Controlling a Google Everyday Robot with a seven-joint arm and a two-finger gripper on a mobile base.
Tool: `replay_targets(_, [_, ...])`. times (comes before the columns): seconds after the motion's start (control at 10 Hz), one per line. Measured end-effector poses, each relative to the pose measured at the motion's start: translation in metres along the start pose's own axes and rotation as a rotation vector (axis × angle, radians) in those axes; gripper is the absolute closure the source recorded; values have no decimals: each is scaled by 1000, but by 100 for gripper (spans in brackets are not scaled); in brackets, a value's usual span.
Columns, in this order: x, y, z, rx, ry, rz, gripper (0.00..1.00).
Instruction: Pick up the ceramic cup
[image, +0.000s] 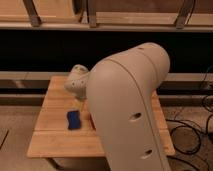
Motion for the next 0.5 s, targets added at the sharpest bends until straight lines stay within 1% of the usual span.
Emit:
replay_targets(0.1, [-16,-13,0,-3,-29,-53,20])
replay_targets(0.2, [-31,-20,-1,-6,-50,-94,20])
replay_targets(0.3, [-54,-25,-6,-10,-71,-154,20])
replay_targets(0.4, [-73,-24,-8,-15,-78,-205,20])
replay_targets(0.5, [-84,-21,-9,-22,-78,-236,20])
